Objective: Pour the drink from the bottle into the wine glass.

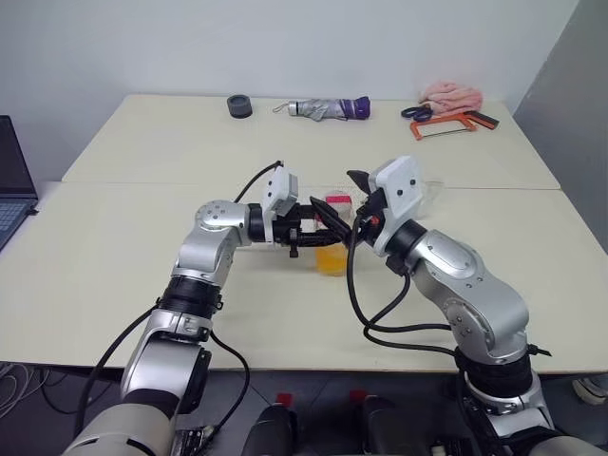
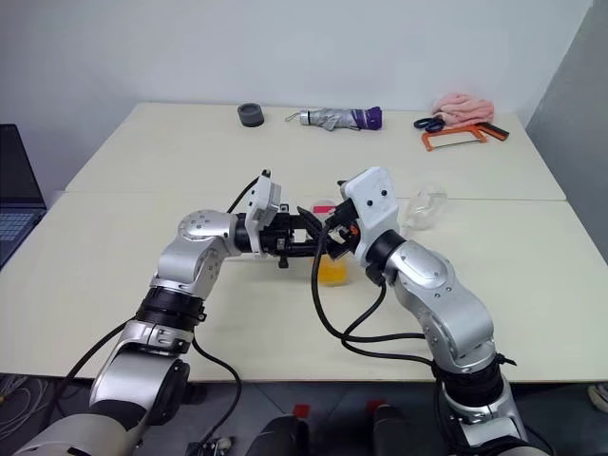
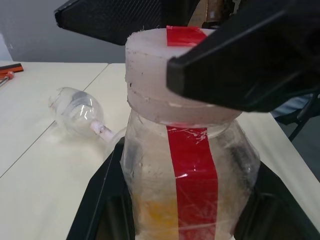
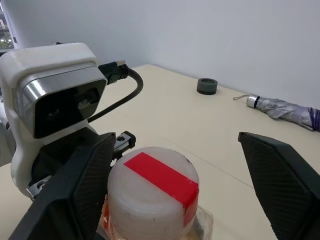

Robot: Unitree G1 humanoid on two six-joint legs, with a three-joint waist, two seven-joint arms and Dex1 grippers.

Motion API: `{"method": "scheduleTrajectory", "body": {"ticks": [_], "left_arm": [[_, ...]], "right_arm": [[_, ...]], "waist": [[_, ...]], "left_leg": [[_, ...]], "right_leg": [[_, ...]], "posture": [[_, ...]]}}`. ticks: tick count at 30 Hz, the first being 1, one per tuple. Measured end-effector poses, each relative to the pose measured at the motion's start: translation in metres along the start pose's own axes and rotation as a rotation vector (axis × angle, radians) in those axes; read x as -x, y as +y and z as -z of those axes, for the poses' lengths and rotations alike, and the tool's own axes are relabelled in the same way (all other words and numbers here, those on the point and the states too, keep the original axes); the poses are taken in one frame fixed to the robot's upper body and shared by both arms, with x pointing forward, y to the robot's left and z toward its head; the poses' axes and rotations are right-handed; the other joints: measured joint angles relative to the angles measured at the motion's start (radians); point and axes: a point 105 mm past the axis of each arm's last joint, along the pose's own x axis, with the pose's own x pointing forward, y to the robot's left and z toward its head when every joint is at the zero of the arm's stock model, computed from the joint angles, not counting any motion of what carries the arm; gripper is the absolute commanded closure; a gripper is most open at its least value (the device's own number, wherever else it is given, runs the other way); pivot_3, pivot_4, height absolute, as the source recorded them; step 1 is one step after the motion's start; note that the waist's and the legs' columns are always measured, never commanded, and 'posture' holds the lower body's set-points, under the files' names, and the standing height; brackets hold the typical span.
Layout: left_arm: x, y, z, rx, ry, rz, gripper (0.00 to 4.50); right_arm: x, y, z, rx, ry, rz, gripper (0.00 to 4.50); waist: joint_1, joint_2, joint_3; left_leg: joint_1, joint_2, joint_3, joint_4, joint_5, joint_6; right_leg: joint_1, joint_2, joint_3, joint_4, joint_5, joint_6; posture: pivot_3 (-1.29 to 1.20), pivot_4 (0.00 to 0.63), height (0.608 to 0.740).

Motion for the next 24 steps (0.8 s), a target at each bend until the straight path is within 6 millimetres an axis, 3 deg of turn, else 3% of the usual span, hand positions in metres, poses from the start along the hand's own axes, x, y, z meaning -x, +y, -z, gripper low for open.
{"method": "scheduleTrajectory", "body": {"ticks": [5,12,17,21,24], "left_arm": [[0.0,0.0,0.001,-0.003,0.004,-0.002,2.66],[-0.001,-0.001,0.004,-0.007,0.008,0.012,2.67],[-0.005,-0.011,0.005,-0.028,0.022,0.098,2.67],[-0.004,-0.006,0.002,-0.034,0.027,0.082,2.68],[-0.005,-0.005,0.001,-0.034,0.026,0.075,2.68]], "right_arm": [[0.0,0.008,0.003,-0.04,0.009,-0.042,2.63],[0.003,0.01,0.005,-0.044,0.013,-0.101,2.62],[0.011,0.001,0.007,0.043,0.077,-0.526,2.62],[0.002,-0.011,0.002,0.009,0.101,-0.636,2.62],[0.004,-0.014,0.003,-0.013,0.09,-0.649,1.58]], "waist": [[-0.001,0.0,0.0],[-0.001,0.0,0.0],[-0.003,0.001,0.001],[-0.008,0.001,0.001],[-0.006,0.001,0.001]], "left_leg": [[0.0,0.0,0.0,0.0,0.0,0.0],[0.0,0.0,0.0,0.0,0.0,0.0],[0.001,-0.002,0.001,0.001,0.0,0.0],[0.001,0.001,0.0,0.0,0.0,0.0],[0.0,0.001,-0.002,0.0,0.0,0.0]], "right_leg": [[0.0,0.0,0.0,0.0,0.0,0.0],[0.0,0.0,0.0,0.0,0.0,0.0],[0.002,0.002,0.0,-0.001,0.0,0.0],[0.001,0.004,-0.001,0.0,0.0,-0.001],[0.0,0.002,-0.001,0.0,0.0,-0.001]], "posture": [[0.0,0.15,0.74],[0.0,0.15,0.74],[0.0,0.15,0.74],[0.0,0.15,0.74],[0.0,0.15,0.74]]}}
